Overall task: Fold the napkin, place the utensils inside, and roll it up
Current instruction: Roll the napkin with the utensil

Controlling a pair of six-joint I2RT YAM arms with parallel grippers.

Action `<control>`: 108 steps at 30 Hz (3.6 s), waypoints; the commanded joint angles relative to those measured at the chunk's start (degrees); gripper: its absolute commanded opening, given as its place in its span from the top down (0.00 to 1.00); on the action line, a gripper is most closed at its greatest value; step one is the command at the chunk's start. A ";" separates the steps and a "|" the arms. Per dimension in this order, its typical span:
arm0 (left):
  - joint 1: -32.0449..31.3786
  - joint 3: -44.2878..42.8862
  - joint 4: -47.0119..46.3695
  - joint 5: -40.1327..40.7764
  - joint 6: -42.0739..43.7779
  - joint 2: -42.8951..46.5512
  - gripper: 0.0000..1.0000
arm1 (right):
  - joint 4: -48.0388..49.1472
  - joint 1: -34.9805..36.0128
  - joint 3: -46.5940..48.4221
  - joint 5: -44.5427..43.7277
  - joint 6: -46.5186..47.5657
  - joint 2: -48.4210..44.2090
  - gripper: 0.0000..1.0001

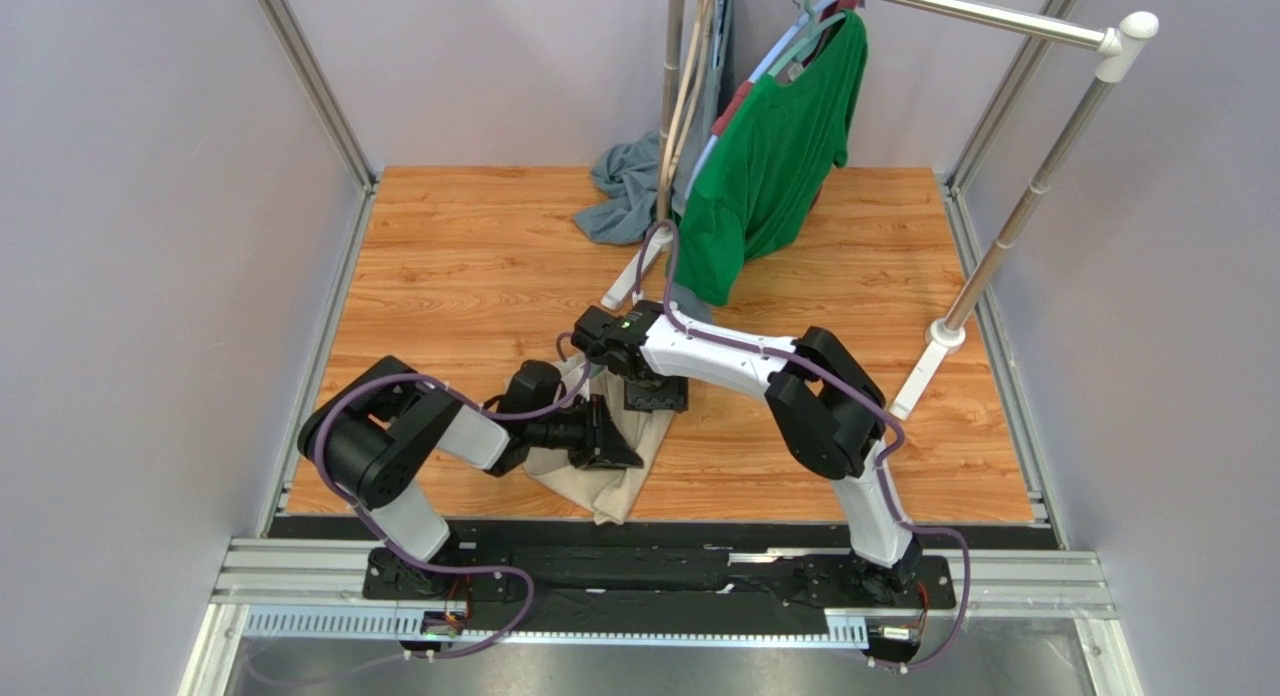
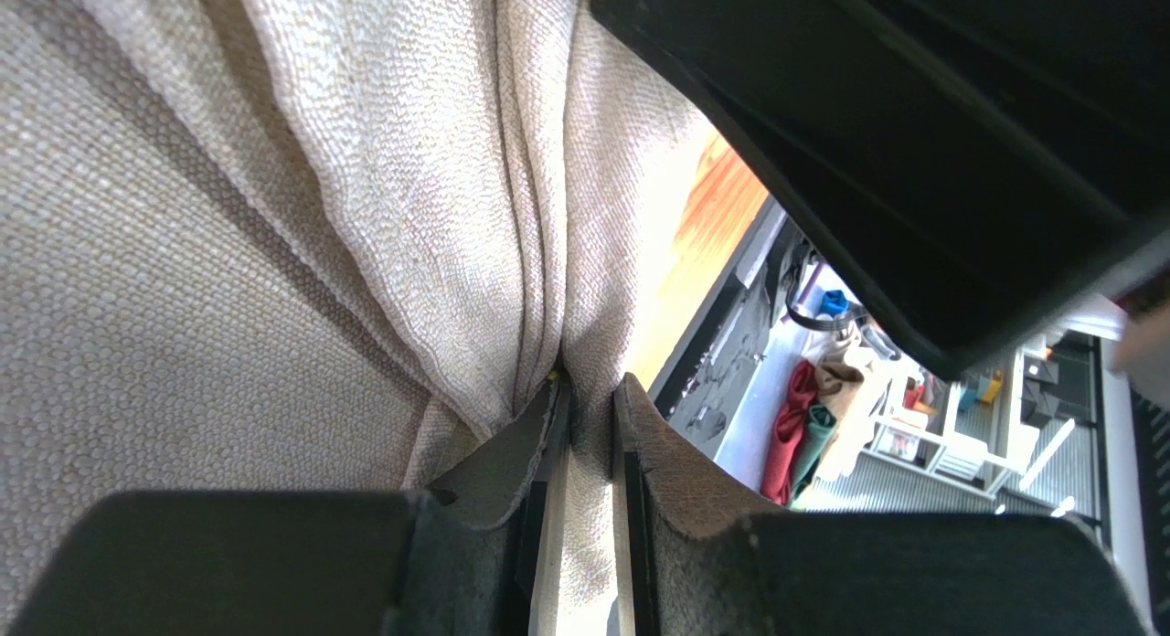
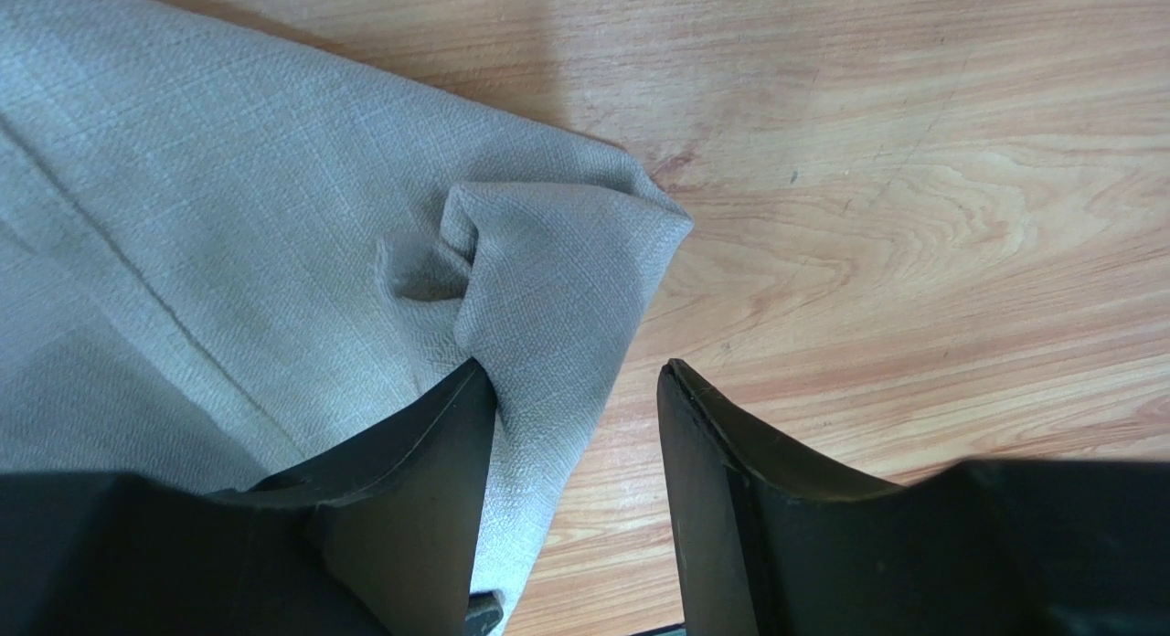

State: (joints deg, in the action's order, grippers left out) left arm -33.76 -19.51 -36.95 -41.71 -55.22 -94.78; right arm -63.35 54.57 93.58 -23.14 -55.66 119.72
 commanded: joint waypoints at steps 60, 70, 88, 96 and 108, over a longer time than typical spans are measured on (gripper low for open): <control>-0.43 8.87 -20.09 1.90 -9.73 -9.81 0.82 | 8.15 -8.51 -5.76 5.36 8.29 -11.87 0.50; -0.43 8.61 -21.94 2.87 -11.84 -9.72 0.82 | 26.50 -4.12 -23.51 11.80 -4.45 -20.57 0.51; -0.43 8.61 -23.43 3.66 -12.98 -11.30 0.82 | 29.07 -1.39 -32.67 9.51 -13.51 -26.99 0.52; -0.43 8.70 -23.43 4.45 -12.98 -11.21 0.82 | 30.74 -1.39 -35.83 9.60 -14.74 -28.14 0.54; -0.34 8.35 -23.08 4.54 -12.10 -12.18 0.82 | 33.38 -1.39 -36.01 8.02 -14.22 -24.63 0.54</control>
State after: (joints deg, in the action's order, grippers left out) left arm -33.78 -12.25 -64.45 -40.25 -69.04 -104.88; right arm -32.69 52.86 57.36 -12.51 -68.99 93.89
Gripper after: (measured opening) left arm 0.184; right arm 0.460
